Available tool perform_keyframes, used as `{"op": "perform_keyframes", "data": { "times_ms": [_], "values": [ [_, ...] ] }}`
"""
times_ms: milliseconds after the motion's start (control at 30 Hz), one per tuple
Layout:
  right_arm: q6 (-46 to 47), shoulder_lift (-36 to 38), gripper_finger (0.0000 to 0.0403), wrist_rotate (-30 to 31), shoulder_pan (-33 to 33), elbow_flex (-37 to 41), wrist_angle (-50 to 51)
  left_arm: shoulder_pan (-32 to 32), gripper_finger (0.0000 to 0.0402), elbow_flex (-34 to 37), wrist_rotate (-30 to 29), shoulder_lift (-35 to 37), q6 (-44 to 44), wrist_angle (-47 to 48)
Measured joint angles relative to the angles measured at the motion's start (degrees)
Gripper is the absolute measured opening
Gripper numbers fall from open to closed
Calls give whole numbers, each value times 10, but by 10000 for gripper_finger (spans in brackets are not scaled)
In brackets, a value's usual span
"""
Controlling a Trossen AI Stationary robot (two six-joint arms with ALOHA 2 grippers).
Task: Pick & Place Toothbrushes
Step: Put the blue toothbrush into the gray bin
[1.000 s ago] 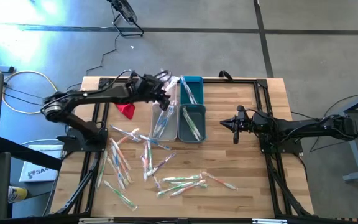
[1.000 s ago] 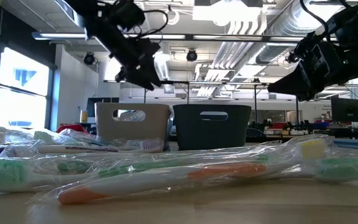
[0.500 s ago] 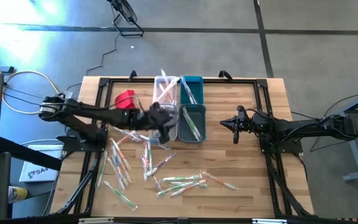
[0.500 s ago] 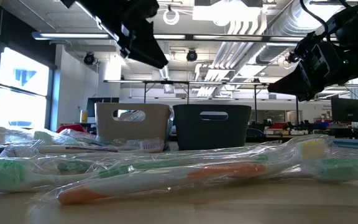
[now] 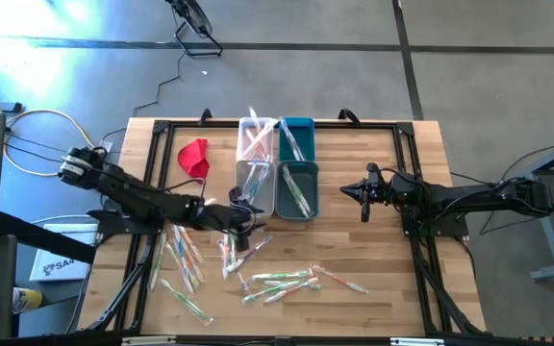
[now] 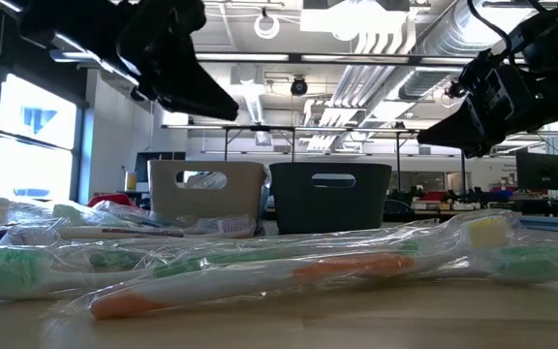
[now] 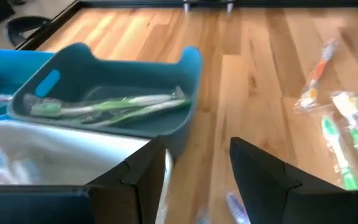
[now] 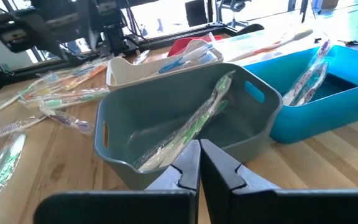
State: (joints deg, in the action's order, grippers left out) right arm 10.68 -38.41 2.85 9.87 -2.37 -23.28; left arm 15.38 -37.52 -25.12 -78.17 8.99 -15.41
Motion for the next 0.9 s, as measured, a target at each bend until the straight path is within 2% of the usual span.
{"op": "perform_keyframes", "data": {
  "times_ms": [400, 500, 700, 900],
  "values": [
    [15, 0, 3, 1, 0, 0, 0, -7, 175, 92, -10, 155, -42, -11],
    [15, 0, 3, 2, 0, 0, -3, -7, 175, 112, -3, 184, -4, -10],
    [15, 0, 3, 0, 0, 0, -5, -7, 175, 112, 3, 193, 132, -18],
    [15, 0, 3, -1, 0, 0, -9, -7, 175, 112, 2, 191, 153, -15]
  ]
}}
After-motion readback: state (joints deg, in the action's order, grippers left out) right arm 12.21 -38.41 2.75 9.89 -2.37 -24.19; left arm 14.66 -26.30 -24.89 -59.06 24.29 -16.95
